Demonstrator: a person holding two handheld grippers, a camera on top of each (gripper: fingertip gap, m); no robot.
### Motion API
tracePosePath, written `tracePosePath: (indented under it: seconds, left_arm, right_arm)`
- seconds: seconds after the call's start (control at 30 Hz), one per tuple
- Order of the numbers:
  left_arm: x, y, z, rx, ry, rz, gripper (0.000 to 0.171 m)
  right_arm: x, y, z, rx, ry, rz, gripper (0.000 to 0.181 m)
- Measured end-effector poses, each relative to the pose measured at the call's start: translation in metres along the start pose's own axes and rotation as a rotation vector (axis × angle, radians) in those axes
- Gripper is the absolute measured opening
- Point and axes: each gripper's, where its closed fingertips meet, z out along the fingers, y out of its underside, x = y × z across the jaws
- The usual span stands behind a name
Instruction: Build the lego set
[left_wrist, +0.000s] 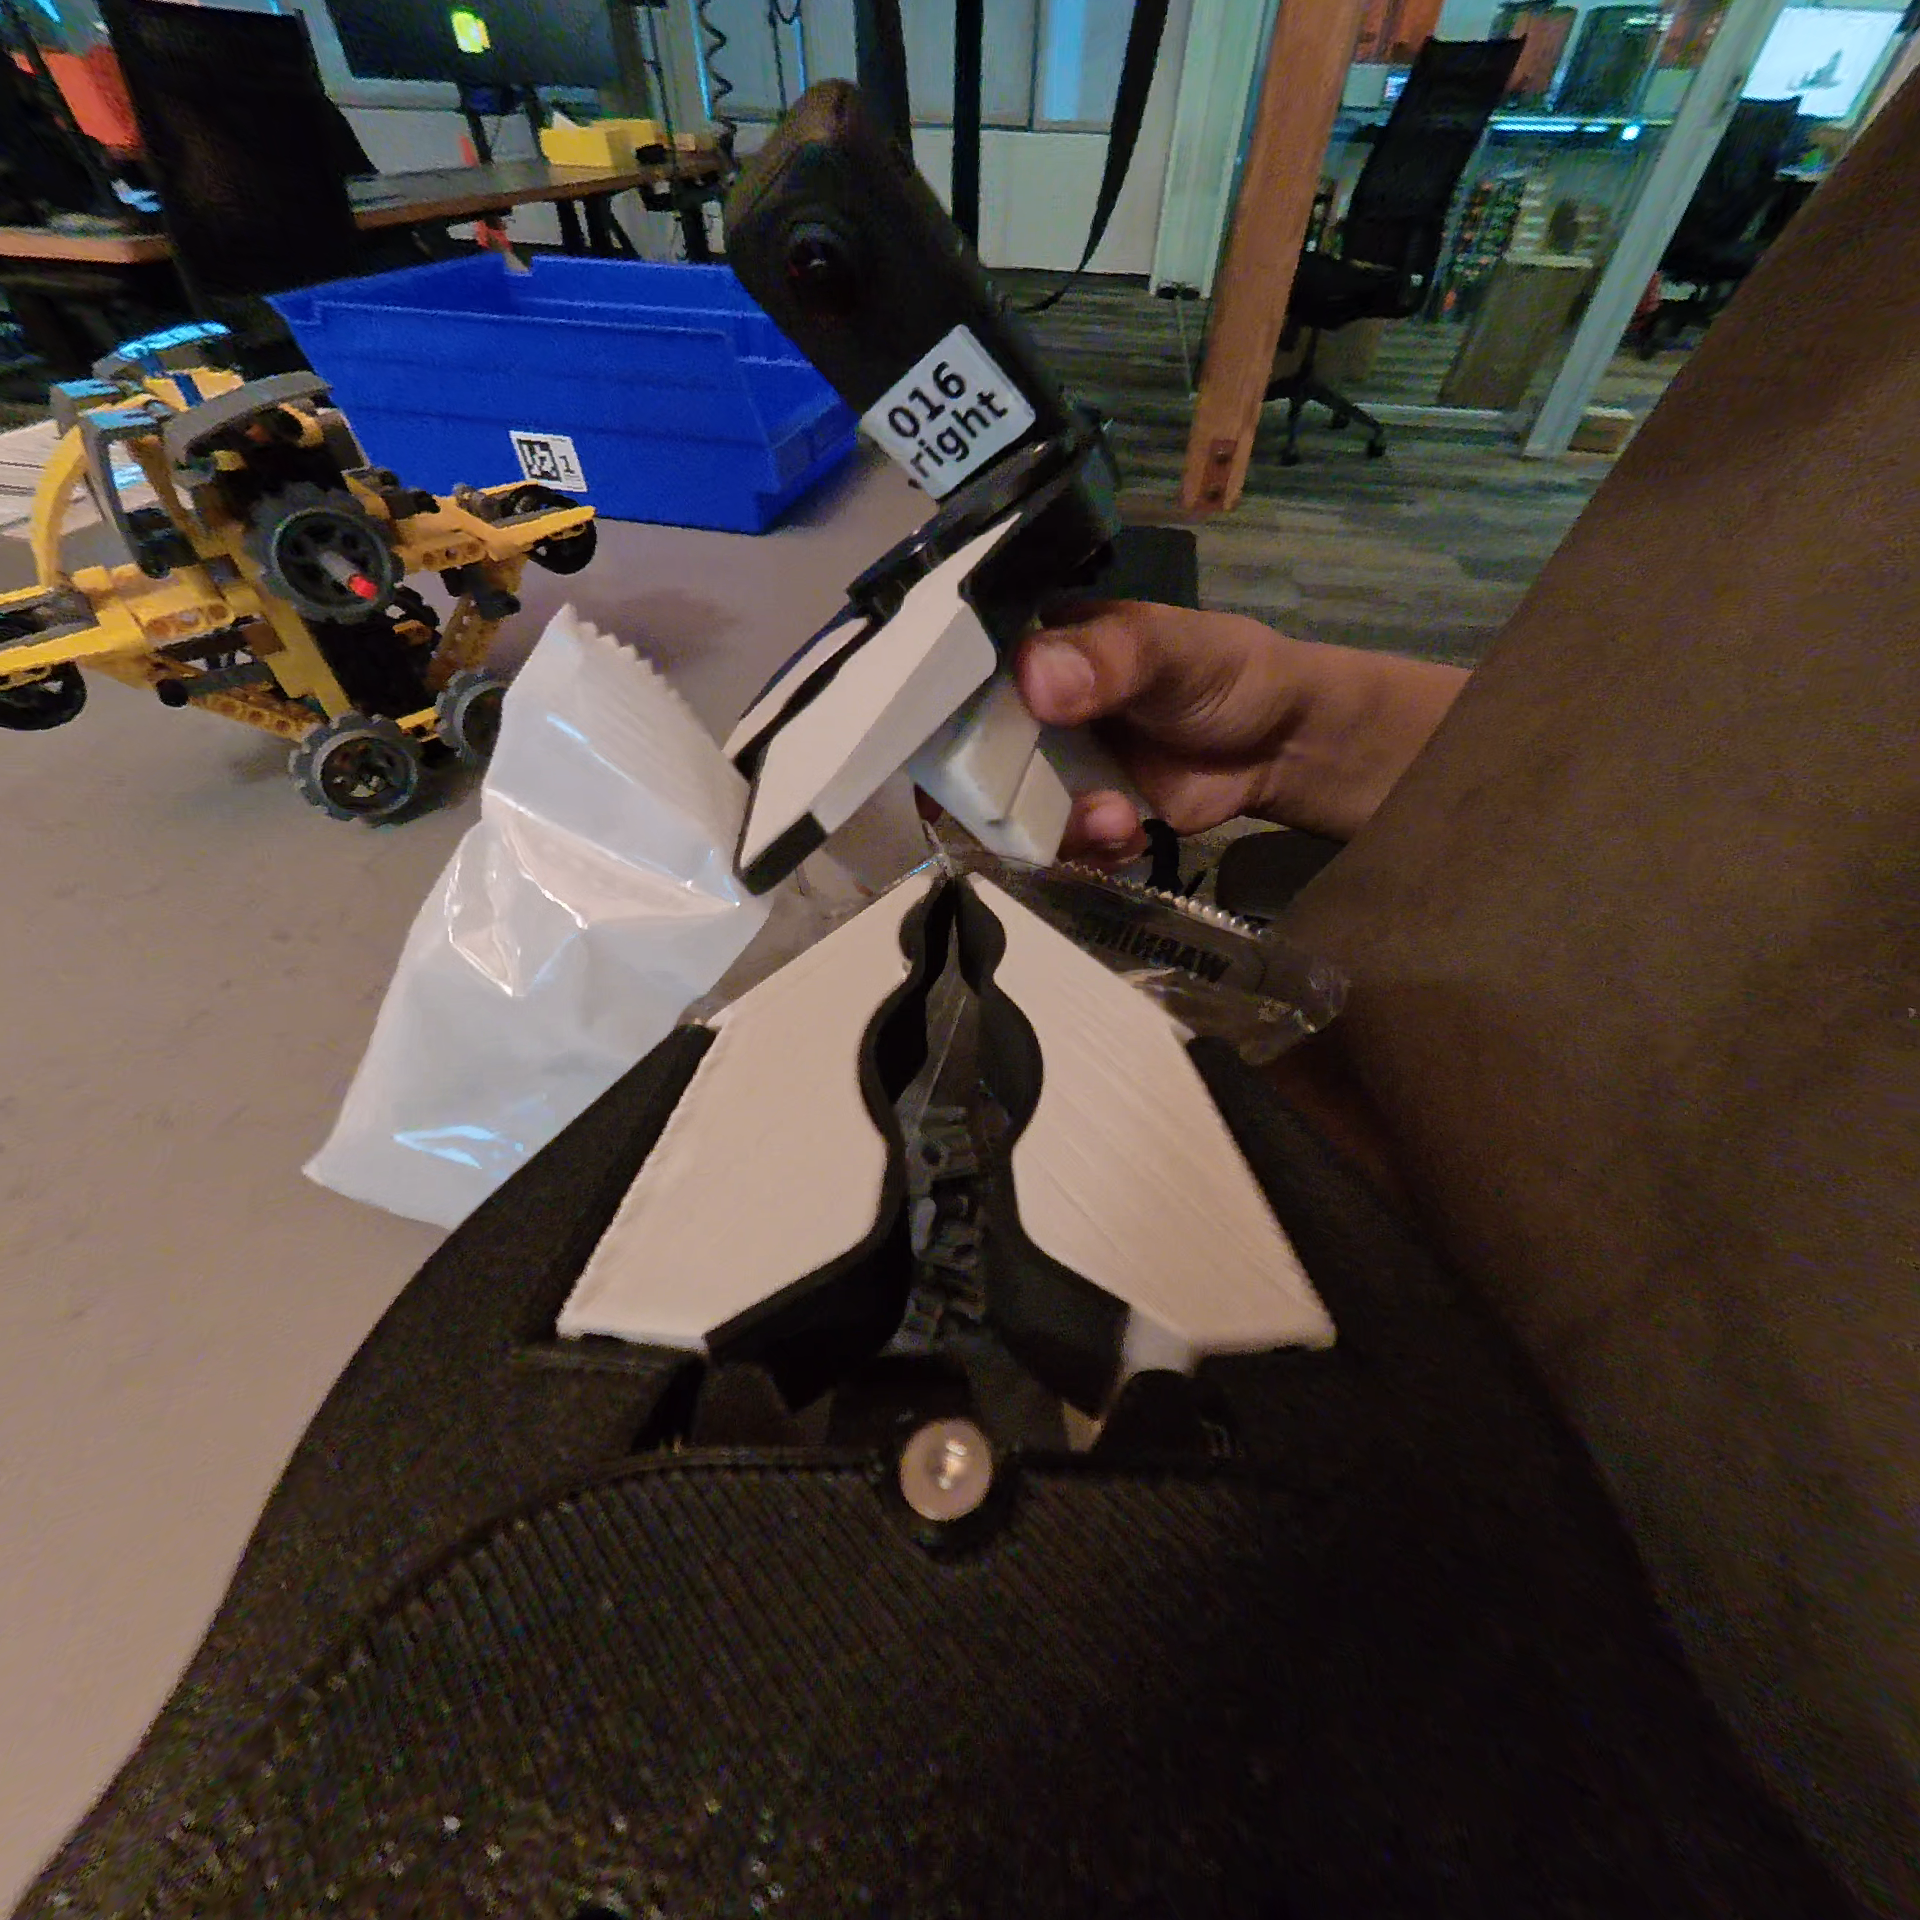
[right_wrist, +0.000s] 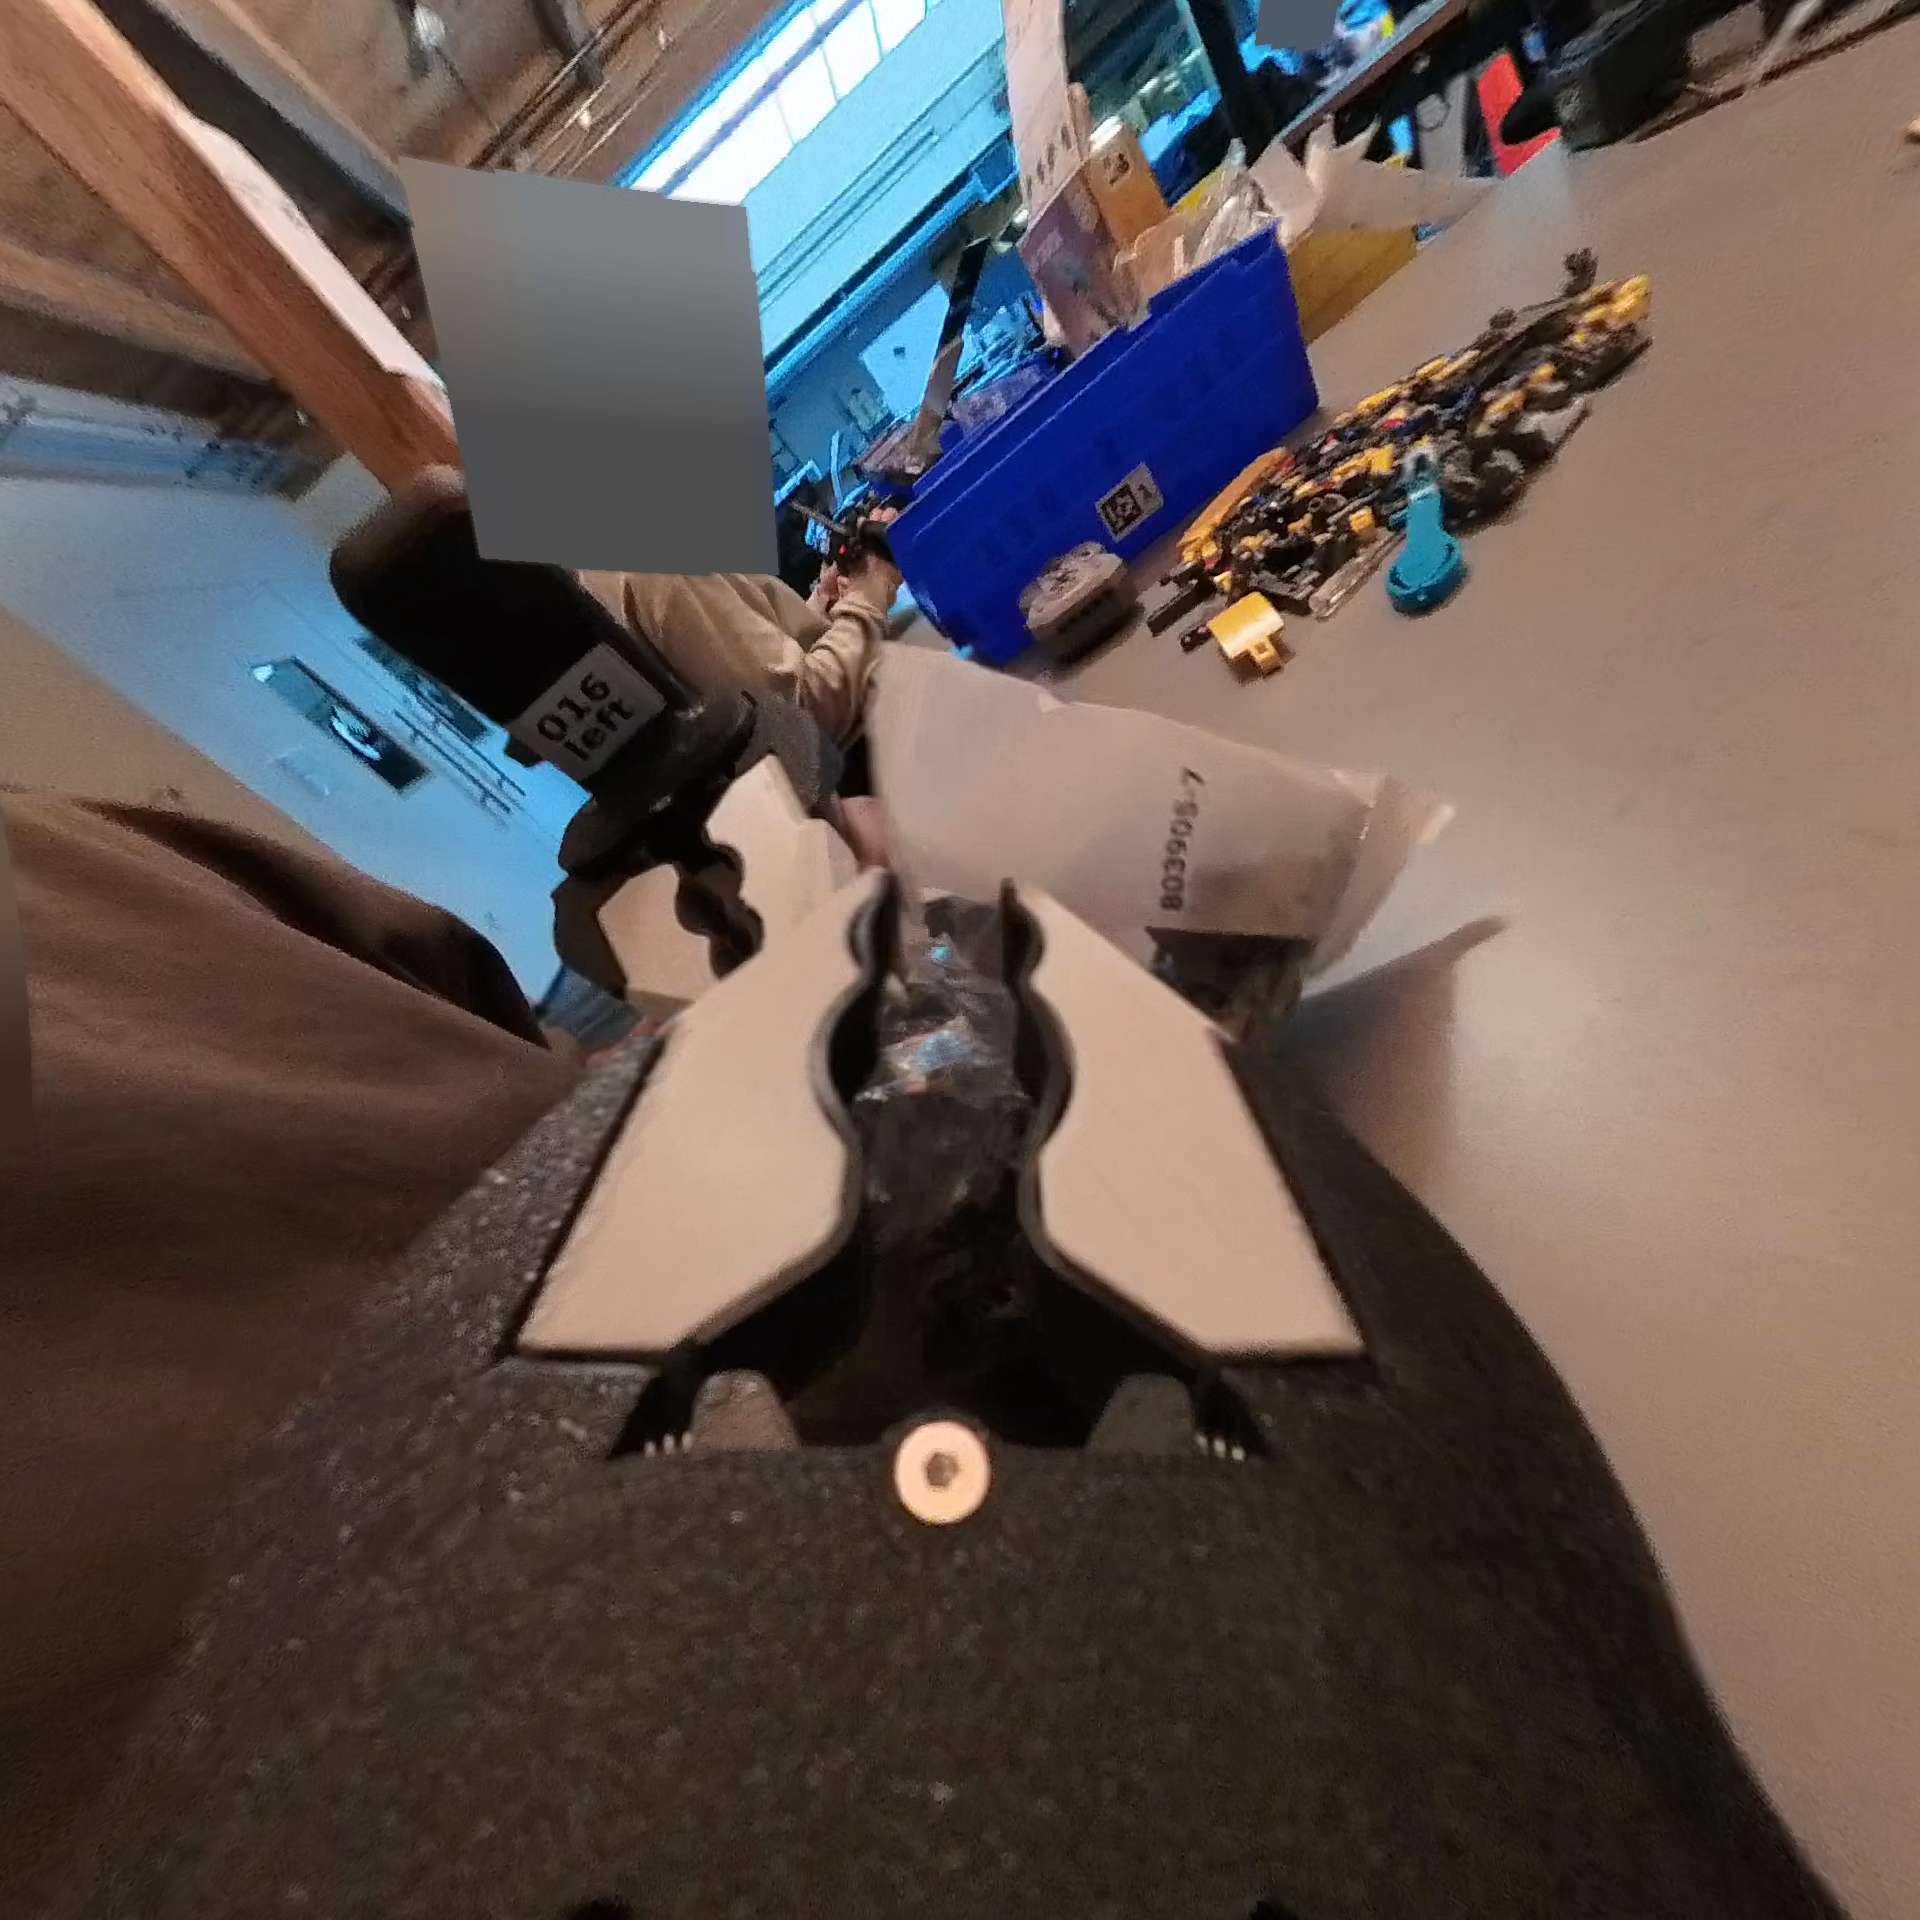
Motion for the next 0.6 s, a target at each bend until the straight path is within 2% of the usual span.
tracePosePath:
  seconds: [0.13, 0.23, 0.4, 0.6]
  left_arm:
    - [0.000, -0.002, -0.003, 0.010, 0.000, 0.008, 0.000]
    - [0.003, -0.005, -0.005, 0.024, 0.022, 0.028, 0.000]
    - [-0.002, -0.005, -0.006, 0.014, -0.034, 0.063, 0.000]
    - [-0.004, -0.008, -0.009, 0.060, -0.032, 0.045, 0.000]
  right_arm:
    - [0.013, -0.006, -0.003, -0.030, 0.124, -0.124, 0.000]
    - [0.020, -0.015, -0.007, -0.010, 0.184, -0.167, 0.000]
    - [0.025, -0.019, -0.007, 0.000, 0.266, -0.225, 0.000]
    - [0.024, -0.023, -0.006, 0.048, 0.253, -0.177, 0.000]
